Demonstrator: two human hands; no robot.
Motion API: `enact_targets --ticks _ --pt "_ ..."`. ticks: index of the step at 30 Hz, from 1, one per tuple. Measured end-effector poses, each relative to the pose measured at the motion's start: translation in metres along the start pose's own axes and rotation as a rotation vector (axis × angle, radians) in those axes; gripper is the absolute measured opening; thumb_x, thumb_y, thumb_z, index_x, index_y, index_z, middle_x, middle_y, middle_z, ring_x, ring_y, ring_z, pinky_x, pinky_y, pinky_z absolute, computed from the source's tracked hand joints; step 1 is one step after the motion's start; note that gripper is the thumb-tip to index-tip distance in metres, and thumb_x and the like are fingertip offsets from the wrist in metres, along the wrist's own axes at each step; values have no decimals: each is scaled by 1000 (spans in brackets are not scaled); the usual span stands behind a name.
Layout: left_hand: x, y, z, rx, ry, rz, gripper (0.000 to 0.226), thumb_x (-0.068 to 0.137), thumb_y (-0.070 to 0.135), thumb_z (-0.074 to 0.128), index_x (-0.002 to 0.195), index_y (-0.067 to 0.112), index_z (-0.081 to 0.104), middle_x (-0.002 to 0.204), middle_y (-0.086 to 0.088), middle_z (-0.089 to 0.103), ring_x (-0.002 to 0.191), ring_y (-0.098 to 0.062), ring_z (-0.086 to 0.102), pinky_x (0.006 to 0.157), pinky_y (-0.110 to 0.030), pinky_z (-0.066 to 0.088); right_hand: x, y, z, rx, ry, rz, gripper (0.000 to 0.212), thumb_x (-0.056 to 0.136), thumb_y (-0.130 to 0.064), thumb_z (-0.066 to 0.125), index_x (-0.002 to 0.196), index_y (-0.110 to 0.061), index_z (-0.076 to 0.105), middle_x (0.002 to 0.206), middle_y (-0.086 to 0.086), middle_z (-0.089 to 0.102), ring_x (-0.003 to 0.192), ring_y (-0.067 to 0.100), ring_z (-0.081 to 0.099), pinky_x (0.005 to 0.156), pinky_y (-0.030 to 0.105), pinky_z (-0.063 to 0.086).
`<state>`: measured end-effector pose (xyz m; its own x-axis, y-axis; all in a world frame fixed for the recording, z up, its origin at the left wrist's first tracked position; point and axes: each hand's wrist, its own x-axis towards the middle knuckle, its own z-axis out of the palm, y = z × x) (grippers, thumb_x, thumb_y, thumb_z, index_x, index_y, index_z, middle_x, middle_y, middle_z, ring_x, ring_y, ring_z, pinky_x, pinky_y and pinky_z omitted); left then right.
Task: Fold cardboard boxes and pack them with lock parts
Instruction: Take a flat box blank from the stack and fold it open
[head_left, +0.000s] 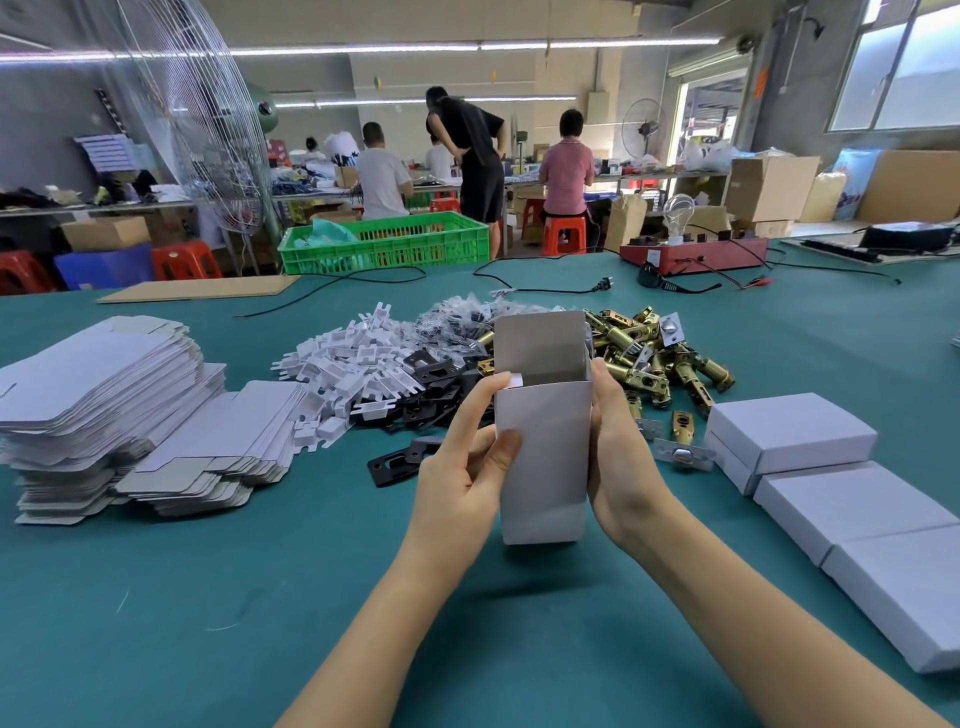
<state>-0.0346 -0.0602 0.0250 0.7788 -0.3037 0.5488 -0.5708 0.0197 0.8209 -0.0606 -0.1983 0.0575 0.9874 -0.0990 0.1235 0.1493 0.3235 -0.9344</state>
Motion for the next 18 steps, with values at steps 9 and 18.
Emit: enact_targets --ticks 9,18 --pt "0 -2 2 43 10 -11 39 94 40 52 126 62 45 95 -2 73 81 -21 58 76 -37 52 1 -5 -4 42 -56 -54 36 96 -47 40 107 -25 67 101 6 72 81 17 68 67 32 57" --pt "-2 -2 6 38 -1 -6 43 94 37 52 128 63 44 85 -25 60 81 -21 48 75 -36 39 -2 -17 2 -145 128 -390 30 87 -16 41 104 -36 56 101 8 65 81 15 62 67 30 53"
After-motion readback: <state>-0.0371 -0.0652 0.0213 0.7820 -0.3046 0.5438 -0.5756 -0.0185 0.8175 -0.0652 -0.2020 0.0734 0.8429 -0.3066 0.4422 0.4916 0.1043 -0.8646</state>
